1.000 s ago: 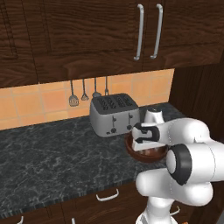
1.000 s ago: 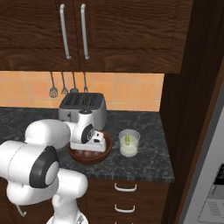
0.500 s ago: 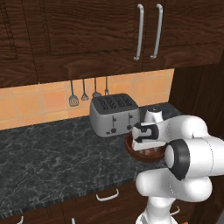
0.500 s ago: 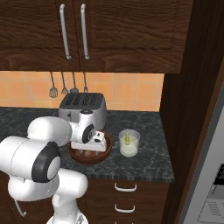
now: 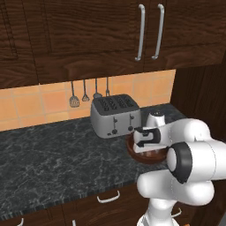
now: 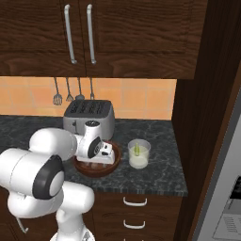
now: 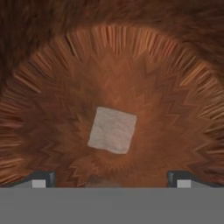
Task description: Grab a lemon wedge from the fridge and one ice cube from the ice bowl, and put them in the glass of lemonade.
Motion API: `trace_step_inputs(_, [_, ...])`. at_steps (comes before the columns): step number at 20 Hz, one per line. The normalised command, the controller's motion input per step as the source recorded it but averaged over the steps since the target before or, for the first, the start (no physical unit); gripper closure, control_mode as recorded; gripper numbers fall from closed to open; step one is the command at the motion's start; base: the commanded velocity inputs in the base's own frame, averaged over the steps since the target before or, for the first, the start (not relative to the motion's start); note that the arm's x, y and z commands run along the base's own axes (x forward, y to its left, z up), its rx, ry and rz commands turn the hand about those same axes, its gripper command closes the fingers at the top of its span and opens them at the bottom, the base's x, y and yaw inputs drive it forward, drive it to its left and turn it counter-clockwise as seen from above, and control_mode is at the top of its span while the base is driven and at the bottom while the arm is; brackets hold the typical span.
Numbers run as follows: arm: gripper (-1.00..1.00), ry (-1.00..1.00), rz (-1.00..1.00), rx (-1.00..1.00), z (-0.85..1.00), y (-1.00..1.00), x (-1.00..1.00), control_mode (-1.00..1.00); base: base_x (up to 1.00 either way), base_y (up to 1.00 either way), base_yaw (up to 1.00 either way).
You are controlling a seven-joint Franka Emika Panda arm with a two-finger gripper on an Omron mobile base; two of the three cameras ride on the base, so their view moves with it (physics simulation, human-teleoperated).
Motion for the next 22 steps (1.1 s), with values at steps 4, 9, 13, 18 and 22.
trace_step_inputs(4, [-1.0, -0.07, 0.0, 0.0, -0.01, 0.0, -0.24, -1.0, 0.0, 0.0, 0.0])
trace_step_inputs(9, [-1.0, 0.0, 0.0, 0.0, 0.0, 0.0, -0.04, -1.0, 0.0, 0.0, 0.0])
trace_step_inputs(13, [-1.0, 0.0, 0.0, 0.0, 0.0, 0.0, -0.01, -1.0, 0.0, 0.0, 0.0])
trace_step_inputs(18, [-1.0, 0.02, 0.0, 0.0, 0.0, 0.0, -0.18, -1.0, 0.0, 0.0, 0.0])
trace_step_inputs(22, [-1.0, 0.0, 0.0, 0.0, -0.15, 0.0, 0.0, -1.0, 0.0, 0.0, 0.0])
